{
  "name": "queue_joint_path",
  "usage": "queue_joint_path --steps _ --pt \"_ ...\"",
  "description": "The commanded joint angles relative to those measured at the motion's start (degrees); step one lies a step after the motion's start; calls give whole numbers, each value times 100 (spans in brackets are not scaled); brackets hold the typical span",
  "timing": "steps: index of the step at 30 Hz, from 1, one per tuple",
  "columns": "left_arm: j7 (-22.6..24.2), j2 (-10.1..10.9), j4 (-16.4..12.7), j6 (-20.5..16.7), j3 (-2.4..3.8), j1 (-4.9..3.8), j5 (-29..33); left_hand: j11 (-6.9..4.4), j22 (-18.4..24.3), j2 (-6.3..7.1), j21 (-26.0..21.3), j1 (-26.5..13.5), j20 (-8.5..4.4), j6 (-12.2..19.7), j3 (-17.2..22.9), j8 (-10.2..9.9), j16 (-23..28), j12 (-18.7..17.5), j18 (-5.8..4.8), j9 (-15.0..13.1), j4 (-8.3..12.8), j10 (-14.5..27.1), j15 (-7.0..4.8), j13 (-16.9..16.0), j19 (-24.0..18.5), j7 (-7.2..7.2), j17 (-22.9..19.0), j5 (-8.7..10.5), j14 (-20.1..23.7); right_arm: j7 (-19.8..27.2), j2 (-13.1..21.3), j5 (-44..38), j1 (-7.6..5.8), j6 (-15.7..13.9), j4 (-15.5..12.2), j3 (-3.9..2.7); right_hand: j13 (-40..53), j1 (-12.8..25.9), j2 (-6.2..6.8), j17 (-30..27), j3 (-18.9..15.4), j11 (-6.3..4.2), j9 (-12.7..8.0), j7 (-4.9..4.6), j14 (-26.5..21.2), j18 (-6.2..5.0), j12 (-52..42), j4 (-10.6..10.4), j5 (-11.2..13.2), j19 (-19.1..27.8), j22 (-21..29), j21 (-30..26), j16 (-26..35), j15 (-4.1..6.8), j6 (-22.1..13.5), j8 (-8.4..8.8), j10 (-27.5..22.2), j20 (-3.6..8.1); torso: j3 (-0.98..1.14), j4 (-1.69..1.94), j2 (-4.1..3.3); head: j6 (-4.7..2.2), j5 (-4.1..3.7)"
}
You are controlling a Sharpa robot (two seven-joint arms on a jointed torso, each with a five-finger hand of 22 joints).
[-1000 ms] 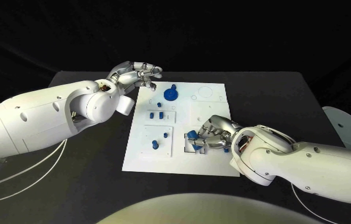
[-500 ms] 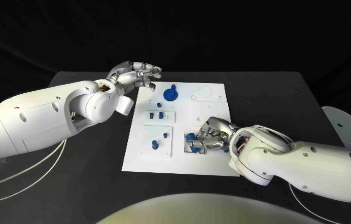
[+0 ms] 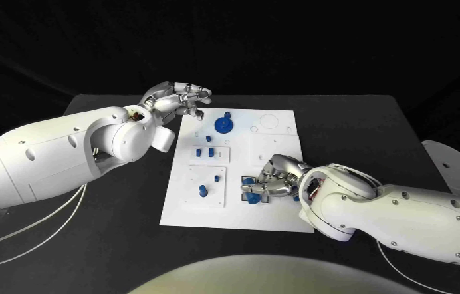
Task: Assemble the parts on the task board
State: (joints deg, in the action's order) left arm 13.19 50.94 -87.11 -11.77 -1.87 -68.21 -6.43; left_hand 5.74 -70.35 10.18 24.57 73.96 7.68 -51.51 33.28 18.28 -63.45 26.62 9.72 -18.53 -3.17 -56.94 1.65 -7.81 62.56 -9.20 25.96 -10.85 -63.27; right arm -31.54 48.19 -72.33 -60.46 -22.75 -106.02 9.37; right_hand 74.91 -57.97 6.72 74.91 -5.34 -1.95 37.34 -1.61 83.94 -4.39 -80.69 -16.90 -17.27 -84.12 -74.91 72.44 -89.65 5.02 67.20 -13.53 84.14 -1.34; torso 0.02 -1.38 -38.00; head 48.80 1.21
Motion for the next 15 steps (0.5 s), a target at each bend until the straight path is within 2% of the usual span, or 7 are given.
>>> queue_joint_path --steps 1,3,4,8,12,15 --pt "13 -3 -18 63 4 -4 10 -6 9 -34 -23 -34 -4 55 -23 15 10 24 62 -5 -35 24 -4 9 57 0 -11 -13 15 -17 -20 -132 5 159 3 0 726 70 -4 1410 -101 -11 22 -35 586 83 35 -7 93 -95 -964 -40 -8 36 -22 35 160 37 1 -3 -2 -3 3" --pt "6 -2 -21 65 4 -4 10 -5 10 -31 -25 -39 -4 64 -25 12 9 25 62 -3 -38 24 -3 9 59 -2 -12 -14 14 -13 -26 -142 5 156 4 0 711 117 44 1402 -190 -8 36 -38 584 81 58 -11 176 -92 -963 -52 -5 34 -30 39 151 35 1 -2 -2 0 -5" --pt "4 -2 -22 68 4 -4 10 -3 12 -25 -32 -52 -3 97 -31 -2 8 26 61 3 -50 23 -1 10 63 -10 -16 -20 13 -11 -27 -153 5 150 5 0 705 240 135 1403 -325 -5 51 -41 584 82 71 -18 293 -93 -967 -52 -6 31 -36 41 146 33 1 -2 -2 1 -8" --pt "-4 3 -26 76 4 -4 10 0 14 -30 -49 -38 -3 153 -22 -2 4 30 61 4 -51 24 -1 14 75 -20 -26 -125 14 -7 -25 -223 6 102 -5 0 703 347 159 1395 -439 -3 76 -44 583 79 81 -21 366 -90 -966 -70 -3 28 -43 44 143 30 2 -3 -2 -11 -5" --pt "-5 5 -27 79 4 -4 10 1 14 -27 -50 -41 -3 159 -24 -1 4 30 61 4 -53 24 0 15 76 -23 -27 -133 14 -4 2 -302 6 49 -47 0 699 364 162 1399 -457 -2 80 -45 583 79 87 -22 379 -91 -968 -67 -4 28 -44 44 141 30 5 -2 0 -16 -6" --pt "-5 9 -27 78 4 -4 10 1 14 -27 -50 -41 -3 159 -24 -1 4 30 61 4 -53 24 0 15 76 -23 -27 -133 14 22 59 -392 8 -24 -124 0 728 374 106 1417 -454 -5 93 -41 587 87 54 -18 373 -102 -981 -31 -9 28 -34 39 158 29 6 -2 1 -21 1"
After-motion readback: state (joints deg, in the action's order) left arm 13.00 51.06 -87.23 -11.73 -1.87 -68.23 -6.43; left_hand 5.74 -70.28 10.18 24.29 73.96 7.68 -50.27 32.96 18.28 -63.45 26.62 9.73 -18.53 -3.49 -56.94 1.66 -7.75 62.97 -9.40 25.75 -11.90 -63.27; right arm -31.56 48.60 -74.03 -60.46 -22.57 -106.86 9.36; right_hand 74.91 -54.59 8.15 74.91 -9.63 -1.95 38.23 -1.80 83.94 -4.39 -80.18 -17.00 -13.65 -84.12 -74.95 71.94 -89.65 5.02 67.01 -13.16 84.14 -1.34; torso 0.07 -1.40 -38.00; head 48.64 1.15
